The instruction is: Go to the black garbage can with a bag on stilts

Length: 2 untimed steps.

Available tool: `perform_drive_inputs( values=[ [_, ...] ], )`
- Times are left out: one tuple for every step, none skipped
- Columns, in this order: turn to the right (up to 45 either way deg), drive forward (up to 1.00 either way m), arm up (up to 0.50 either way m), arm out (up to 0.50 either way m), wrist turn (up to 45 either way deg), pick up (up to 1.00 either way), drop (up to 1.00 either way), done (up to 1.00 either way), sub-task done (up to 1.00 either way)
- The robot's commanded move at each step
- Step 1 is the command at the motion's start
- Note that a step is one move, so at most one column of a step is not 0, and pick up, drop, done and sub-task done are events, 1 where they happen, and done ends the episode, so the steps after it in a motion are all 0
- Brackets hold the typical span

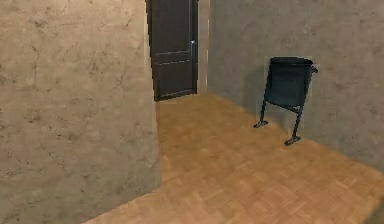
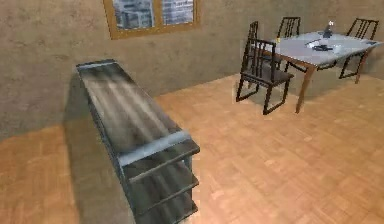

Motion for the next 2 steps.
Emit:
perform_drive_inputs(
  values=[
    [0.0,0.5,0.0,0.0,0.0,0.0,0.0,0.0,0.0],
    [42.0,0.0,0.0,0.0,0.0,0.0,0.0,0.0,0.0]
  ],
)
